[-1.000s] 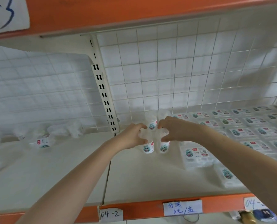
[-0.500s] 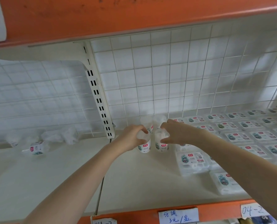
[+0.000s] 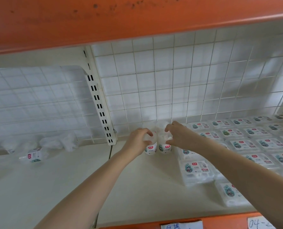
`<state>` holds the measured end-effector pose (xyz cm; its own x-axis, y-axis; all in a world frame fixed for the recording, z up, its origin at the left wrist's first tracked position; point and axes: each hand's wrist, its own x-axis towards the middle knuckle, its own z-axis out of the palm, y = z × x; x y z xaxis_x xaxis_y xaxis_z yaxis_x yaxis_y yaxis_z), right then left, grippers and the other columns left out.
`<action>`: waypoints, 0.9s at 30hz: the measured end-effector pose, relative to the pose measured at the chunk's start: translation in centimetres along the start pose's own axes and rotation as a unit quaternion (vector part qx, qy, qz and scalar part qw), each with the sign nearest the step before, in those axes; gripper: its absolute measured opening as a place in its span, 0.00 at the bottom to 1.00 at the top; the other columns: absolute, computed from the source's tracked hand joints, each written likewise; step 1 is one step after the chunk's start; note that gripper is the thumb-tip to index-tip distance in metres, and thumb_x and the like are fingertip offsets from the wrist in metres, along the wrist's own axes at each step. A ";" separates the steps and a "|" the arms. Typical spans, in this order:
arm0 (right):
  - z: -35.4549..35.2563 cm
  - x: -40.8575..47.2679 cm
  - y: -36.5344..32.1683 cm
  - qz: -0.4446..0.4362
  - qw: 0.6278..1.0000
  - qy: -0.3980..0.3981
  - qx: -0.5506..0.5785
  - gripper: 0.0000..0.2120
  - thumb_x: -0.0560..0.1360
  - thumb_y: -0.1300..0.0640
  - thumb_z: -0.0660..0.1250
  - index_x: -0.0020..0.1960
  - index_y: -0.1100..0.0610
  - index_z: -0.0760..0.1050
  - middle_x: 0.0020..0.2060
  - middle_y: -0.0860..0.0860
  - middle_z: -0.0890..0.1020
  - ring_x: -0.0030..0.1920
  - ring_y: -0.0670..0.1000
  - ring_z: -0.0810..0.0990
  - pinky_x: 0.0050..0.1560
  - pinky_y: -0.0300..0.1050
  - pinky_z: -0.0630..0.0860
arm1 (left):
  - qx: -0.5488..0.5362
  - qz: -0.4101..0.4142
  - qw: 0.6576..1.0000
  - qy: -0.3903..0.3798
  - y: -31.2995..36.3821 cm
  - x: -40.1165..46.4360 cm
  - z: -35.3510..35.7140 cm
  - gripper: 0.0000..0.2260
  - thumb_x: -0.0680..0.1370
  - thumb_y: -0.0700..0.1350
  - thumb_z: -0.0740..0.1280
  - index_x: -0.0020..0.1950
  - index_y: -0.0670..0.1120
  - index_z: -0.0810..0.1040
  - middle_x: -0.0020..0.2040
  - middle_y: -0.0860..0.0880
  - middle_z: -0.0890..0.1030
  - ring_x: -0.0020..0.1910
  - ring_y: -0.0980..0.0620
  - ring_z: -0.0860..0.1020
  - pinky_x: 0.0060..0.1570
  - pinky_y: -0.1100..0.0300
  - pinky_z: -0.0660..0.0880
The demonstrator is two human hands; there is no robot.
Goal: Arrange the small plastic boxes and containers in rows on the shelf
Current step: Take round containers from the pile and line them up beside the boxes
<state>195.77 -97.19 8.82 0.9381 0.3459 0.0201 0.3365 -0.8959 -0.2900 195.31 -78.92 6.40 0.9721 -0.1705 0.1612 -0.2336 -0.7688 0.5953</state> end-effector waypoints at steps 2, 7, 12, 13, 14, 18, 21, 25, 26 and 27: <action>0.1 0.2 0.1 -0.003 1.000 0.007 0.002 0.21 0.75 0.55 0.67 0.65 0.58 0.68 0.58 0.53 0.70 0.48 0.52 0.76 0.46 0.40 0.70 | 0.000 0.004 1.000 0.010 -0.3 0.3 0.2 0.10 0.75 0.39 0.67 0.56 0.46 0.77 0.57 0.48 0.75 0.59 0.48 0.71 0.48 0.64 0.65; 0.8 0.3 0.2 -0.002 1.000 0.024 0.006 0.20 0.75 0.55 0.67 0.64 0.57 0.67 0.59 0.53 0.69 0.50 0.53 0.76 0.48 0.42 0.72 | 0.002 0.024 0.999 0.026 -1.1 0.8 0.3 0.13 0.75 0.31 0.64 0.55 0.43 0.79 0.60 0.46 0.74 0.61 0.50 0.71 0.48 0.72 0.59; 1.0 0.5 0.4 -0.002 0.999 0.034 -0.005 0.20 0.76 0.55 0.67 0.65 0.58 0.67 0.59 0.54 0.69 0.50 0.55 0.76 0.51 0.46 0.74 | -0.001 0.033 0.999 0.030 -1.3 0.9 0.3 0.14 0.74 0.30 0.64 0.55 0.43 0.80 0.60 0.46 0.75 0.60 0.50 0.73 0.48 0.73 0.59; 1.0 0.5 0.4 -0.001 0.999 0.036 -0.007 0.20 0.76 0.55 0.67 0.65 0.58 0.67 0.59 0.54 0.69 0.50 0.56 0.76 0.51 0.47 0.74 | -0.002 0.036 0.999 0.032 -1.3 0.9 0.4 0.14 0.74 0.30 0.64 0.55 0.43 0.80 0.59 0.46 0.75 0.59 0.51 0.73 0.48 0.73 0.59; 1.0 0.6 0.4 0.000 0.999 0.037 -0.008 0.20 0.76 0.55 0.67 0.64 0.58 0.67 0.59 0.54 0.69 0.51 0.56 0.76 0.51 0.48 0.74 | -0.003 0.038 0.999 0.035 -1.3 0.9 0.5 0.13 0.74 0.31 0.64 0.55 0.43 0.80 0.58 0.47 0.75 0.57 0.51 0.73 0.48 0.73 0.60; 0.8 0.6 0.5 -0.001 0.999 0.037 -0.023 0.20 0.76 0.53 0.66 0.65 0.56 0.67 0.59 0.53 0.69 0.50 0.54 0.76 0.49 0.45 0.73 | -0.009 0.043 0.998 0.047 -1.3 0.8 0.8 0.13 0.74 0.31 0.65 0.54 0.44 0.79 0.55 0.48 0.74 0.52 0.53 0.72 0.46 0.73 0.60; 0.7 0.5 0.6 0.003 0.998 0.043 -0.056 0.20 0.76 0.50 0.66 0.65 0.53 0.66 0.59 0.50 0.70 0.51 0.52 0.76 0.45 0.45 0.72 | -0.008 0.043 0.998 0.047 -1.5 0.6 0.8 0.12 0.74 0.33 0.66 0.54 0.45 0.79 0.54 0.50 0.72 0.53 0.53 0.72 0.48 0.70 0.62; 0.7 0.4 0.7 0.007 0.996 0.048 -0.074 0.20 0.76 0.48 0.65 0.65 0.52 0.66 0.58 0.50 0.70 0.53 0.51 0.74 0.45 0.45 0.72 | 0.003 0.045 0.998 0.045 -1.5 0.5 0.9 0.10 0.76 0.36 0.66 0.55 0.46 0.78 0.52 0.54 0.69 0.55 0.52 0.72 0.50 0.65 0.65; 0.7 0.4 0.7 0.006 0.996 0.049 -0.078 0.20 0.76 0.48 0.65 0.65 0.52 0.66 0.58 0.50 0.70 0.53 0.51 0.74 0.45 0.45 0.72 | 0.009 0.049 0.998 0.045 -1.5 0.4 1.0 0.10 0.76 0.37 0.66 0.55 0.46 0.77 0.52 0.54 0.69 0.56 0.52 0.71 0.50 0.63 0.66; 0.7 0.4 0.7 0.006 0.995 0.050 -0.084 0.20 0.76 0.48 0.64 0.65 0.52 0.66 0.59 0.50 0.70 0.54 0.51 0.74 0.45 0.45 0.72 | 0.018 0.052 0.997 0.046 -1.4 0.3 1.0 0.10 0.76 0.37 0.65 0.56 0.46 0.77 0.53 0.54 0.70 0.56 0.53 0.71 0.50 0.62 0.67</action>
<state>196.31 -97.45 7.97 0.9425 0.3134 0.1160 0.3270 -0.9364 -0.1272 195.98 -78.51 4.80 0.9360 -0.1945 0.2933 -0.3306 -0.7718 0.5432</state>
